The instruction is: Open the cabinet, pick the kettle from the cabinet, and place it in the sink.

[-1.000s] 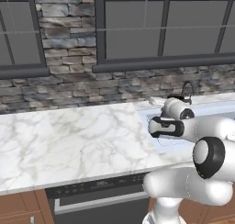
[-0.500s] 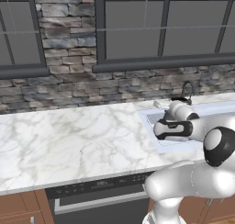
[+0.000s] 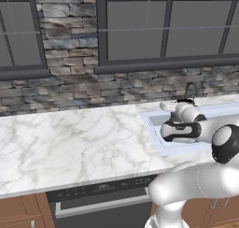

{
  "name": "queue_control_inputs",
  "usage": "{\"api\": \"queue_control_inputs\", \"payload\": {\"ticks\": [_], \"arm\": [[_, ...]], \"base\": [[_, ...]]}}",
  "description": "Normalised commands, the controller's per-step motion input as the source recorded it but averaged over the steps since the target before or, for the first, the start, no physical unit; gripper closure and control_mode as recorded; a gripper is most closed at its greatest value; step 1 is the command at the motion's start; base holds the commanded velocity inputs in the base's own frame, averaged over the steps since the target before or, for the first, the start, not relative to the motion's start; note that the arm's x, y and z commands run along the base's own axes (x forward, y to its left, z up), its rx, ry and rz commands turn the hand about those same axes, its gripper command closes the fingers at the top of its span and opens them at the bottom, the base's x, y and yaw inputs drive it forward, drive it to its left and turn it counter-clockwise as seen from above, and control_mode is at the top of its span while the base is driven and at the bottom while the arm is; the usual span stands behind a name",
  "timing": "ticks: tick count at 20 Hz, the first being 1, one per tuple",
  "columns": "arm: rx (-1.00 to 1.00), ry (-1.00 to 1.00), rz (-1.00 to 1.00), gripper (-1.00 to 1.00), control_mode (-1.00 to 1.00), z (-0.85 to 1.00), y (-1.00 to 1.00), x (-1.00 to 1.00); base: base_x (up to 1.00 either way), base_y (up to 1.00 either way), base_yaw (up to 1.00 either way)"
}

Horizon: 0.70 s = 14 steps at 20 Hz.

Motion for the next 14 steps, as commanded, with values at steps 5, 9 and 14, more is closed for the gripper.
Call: {"api": "queue_control_inputs", "payload": {"ticks": [5,9,14], "arm": [[-0.01,0.13,0.0,1.0,-1.0,0.0,-0.01,0.17],[0.0,0.18,0.0,1.0,-1.0,-0.06,0.01,0.19],[0.0,0.07,0.02,1.0,-1.0,-0.07,0.04,0.17]], "base": [[0.0,0.0,0.0],[0.0,0.0,0.0],[0.0,0.0,0.0]]}}
